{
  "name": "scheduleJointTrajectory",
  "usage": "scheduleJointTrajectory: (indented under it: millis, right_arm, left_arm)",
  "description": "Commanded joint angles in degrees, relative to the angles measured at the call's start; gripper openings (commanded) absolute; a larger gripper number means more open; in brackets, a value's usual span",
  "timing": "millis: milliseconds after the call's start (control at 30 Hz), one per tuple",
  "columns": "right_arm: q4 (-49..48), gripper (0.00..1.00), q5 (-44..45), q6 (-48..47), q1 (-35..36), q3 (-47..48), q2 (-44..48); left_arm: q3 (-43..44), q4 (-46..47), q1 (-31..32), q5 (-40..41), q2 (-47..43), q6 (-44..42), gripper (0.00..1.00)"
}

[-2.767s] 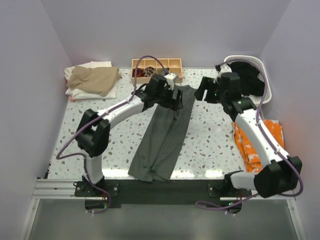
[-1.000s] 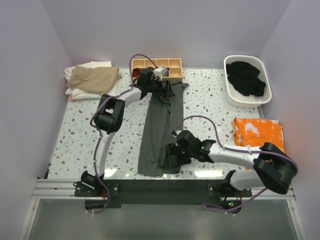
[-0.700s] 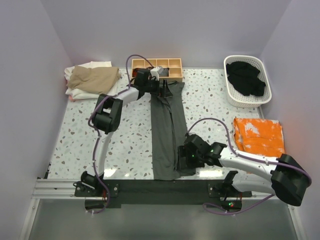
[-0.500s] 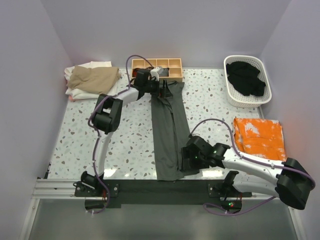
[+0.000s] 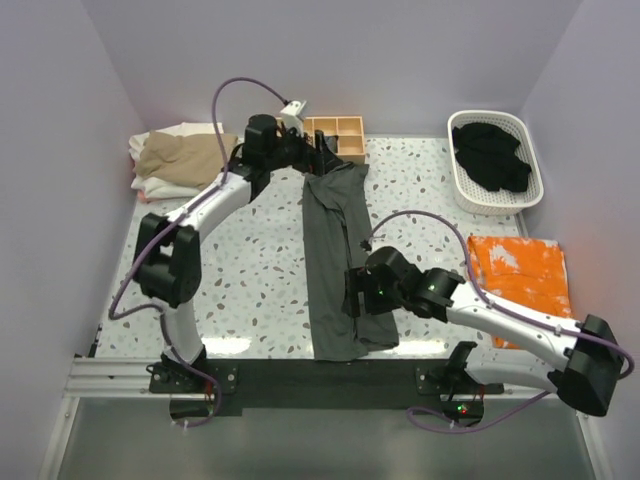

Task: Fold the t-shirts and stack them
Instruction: Rotate the tshirt 90 degrees, then grab the bottom of the folded rectangular tshirt with both arms

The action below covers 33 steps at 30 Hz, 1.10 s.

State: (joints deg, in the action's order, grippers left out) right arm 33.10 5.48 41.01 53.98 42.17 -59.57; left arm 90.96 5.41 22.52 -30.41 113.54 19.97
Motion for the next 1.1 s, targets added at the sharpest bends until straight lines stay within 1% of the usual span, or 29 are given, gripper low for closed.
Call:
scheduleJointTrajectory:
  millis: [0,33,67,100,167,200,267,300,400,433,500,600,633,667,733,800,867,900,967,1000,1033,1067]
  right_arm:
    - [-8.65,0.78,-12.05,-3.31,0.34,0.38,-6.6]
    - [-10.06,0.78,-14.24,-3.14,0.43,-0.33,-7.22]
    - [-12.77,0.78,-17.05,-2.52,0.43,-1.21,-7.49]
    - [-13.76,0.78,-18.47,-2.43,0.43,-2.52,-7.84]
    - [-14.82,0.78,-20.06,-1.99,0.34,-3.5,-8.1]
    - [-14.56,0.78,-20.06,-1.9,0.43,-4.2,-8.28]
    - [-14.03,0.78,-20.68,-1.64,0.43,-5.17,-8.37]
    - [-14.12,0.78,-21.55,-1.47,0.52,-6.3,-8.46]
    - [-13.51,0.78,-22.18,-0.76,0.52,-8.24,-9.16]
    - [-12.46,0.76,-20.78,-0.85,0.6,-8.42,-8.9]
    - [-7.37,0.76,-15.7,-0.59,0.69,-7.9,-6.63]
    - [0.01,0.79,-4.54,0.99,0.69,-5.8,1.28]
    - [3.95,0.8,2.02,1.69,0.69,-5.35,2.95]
    - [6.08,0.82,5.48,3.09,0.69,-4.82,6.1]
    - [11.26,0.85,12.85,4.95,0.43,-3.5,8.06]
    - [12.86,0.87,13.25,5.74,-1.14,-3.85,8.42]
    - [12.69,0.87,11.06,6.79,-1.85,-4.9,7.55]
    - [12.86,0.87,10.61,7.58,-2.03,-6.13,7.37]
    - [11.73,0.87,8.25,9.08,-2.03,-8.84,7.71]
    - [11.72,0.87,7.89,9.87,-2.12,-9.73,8.5]
    - [11.63,0.87,7.36,10.92,-2.12,-10.52,9.2]
    - [11.46,0.87,6.31,11.19,-2.21,-12.1,9.91]
  left_arm:
    - [-16.01,4.26,0.15,5.0,-13.58,2.53,1.0]
    - [-19.47,4.35,0.41,7.8,-16.04,2.62,1.0]
    - [-22.72,4.69,0.59,8.7,-20.5,2.97,1.0]
    - [-28.67,4.87,0.68,9.23,-22.55,3.06,1.0]
    - [-33.89,4.35,1.2,11.69,-28.25,4.46,1.0]
    - [-38.7,4.43,1.82,12.13,-30.02,4.82,1.0]
    - [-42.69,4.09,2.78,12.92,-34.06,5.26,1.0]
    - [-45.66,3.56,3.92,13.27,-35.13,5.35,1.0]
    - [-49.98,1.19,6.47,14.59,-38.03,6.22,1.0]
    - [-50.87,0.75,7.18,15.03,-38.99,6.57,1.0]
    - [-53.68,0.31,9.63,15.64,-39.88,8.07,1.0]
    - [-57.11,-0.31,11.92,17.05,-41.9,10.35,1.0]
    - [-57.9,-1.1,12.28,17.05,-43.04,11.05,1.0]
    - [-59.48,-1.45,12.54,17.05,-43.83,12.36,1.0]
    - [-61.15,-2.94,13.51,18.01,-46.54,13.78,1.0]
    - [-63.79,-3.74,14.56,17.85,-48.57,15.62,1.0]
    - [-66.68,-4.18,15.53,16.8,-51.65,17.72,1.0]
    - [-67.4,-4.61,17.01,16.7,-52.53,18.43,1.0]
    - [-68.89,-8.3,18.78,17.23,-54.56,20.28,1.0]
    - [-69.59,-9.53,20.79,17.23,-55.61,20.98,1.0]
    - [-70.82,-9.71,21.85,16.97,-56.05,22.9,1.0]
    - [-71.61,-9.72,24.21,16.88,-56.49,23.88,1.0]
